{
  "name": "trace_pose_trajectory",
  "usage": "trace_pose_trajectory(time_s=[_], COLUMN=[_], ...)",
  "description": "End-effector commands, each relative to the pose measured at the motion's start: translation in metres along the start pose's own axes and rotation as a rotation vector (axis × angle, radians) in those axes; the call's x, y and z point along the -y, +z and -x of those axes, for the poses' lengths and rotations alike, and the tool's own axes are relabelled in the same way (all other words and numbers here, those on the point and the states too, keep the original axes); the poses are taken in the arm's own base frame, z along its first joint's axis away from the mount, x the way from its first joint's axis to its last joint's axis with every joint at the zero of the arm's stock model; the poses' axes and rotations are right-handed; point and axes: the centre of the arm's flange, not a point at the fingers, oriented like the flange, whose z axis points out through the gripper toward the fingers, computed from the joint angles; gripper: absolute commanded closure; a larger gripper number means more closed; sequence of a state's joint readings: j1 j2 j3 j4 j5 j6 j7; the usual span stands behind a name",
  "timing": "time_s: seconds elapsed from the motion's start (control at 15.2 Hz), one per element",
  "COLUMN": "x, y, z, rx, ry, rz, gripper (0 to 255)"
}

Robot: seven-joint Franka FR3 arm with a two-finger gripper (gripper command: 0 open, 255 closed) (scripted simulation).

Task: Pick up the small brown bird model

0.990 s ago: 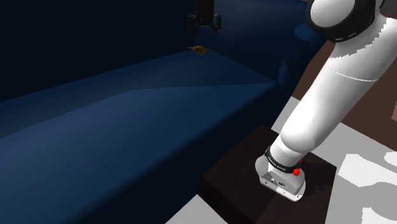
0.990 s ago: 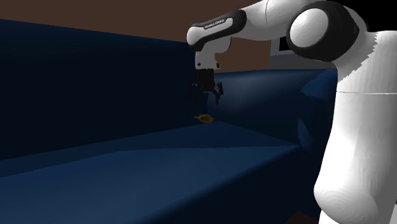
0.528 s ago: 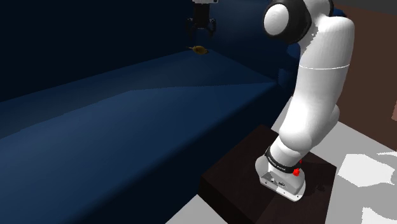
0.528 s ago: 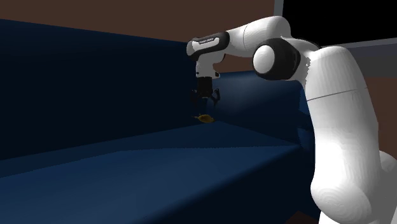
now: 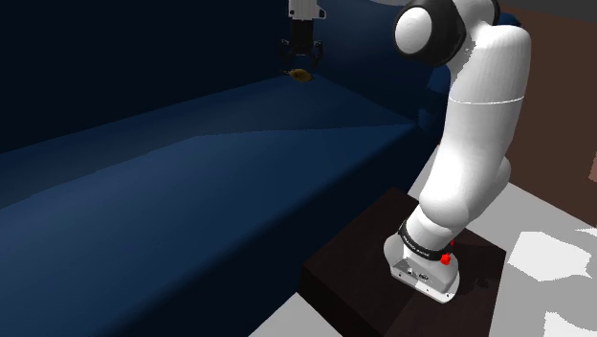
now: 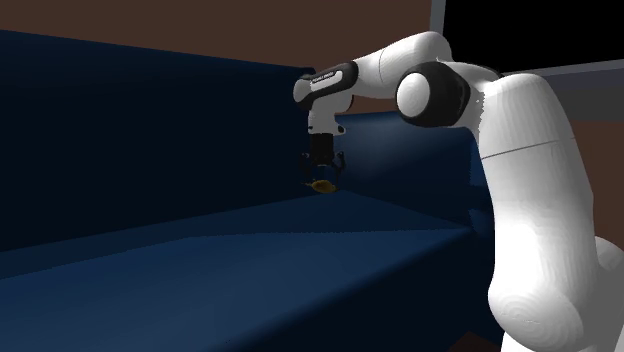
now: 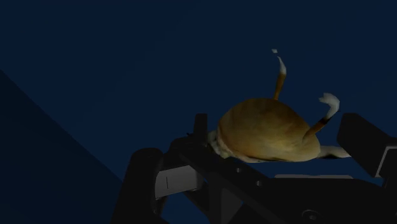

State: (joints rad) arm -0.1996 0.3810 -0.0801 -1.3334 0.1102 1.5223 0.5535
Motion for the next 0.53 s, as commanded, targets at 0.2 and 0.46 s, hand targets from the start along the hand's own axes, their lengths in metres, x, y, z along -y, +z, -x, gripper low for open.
trace_pose_trajectory(time_s=[0.2,0.46], x=[0.0005,0.0009], y=[0.0047,0.0048], z=[-0.0011,-0.0016], rx=[-0.001,-0.001], ry=[0.000,0.000], rz=[0.000,0.000], gripper=[255,255])
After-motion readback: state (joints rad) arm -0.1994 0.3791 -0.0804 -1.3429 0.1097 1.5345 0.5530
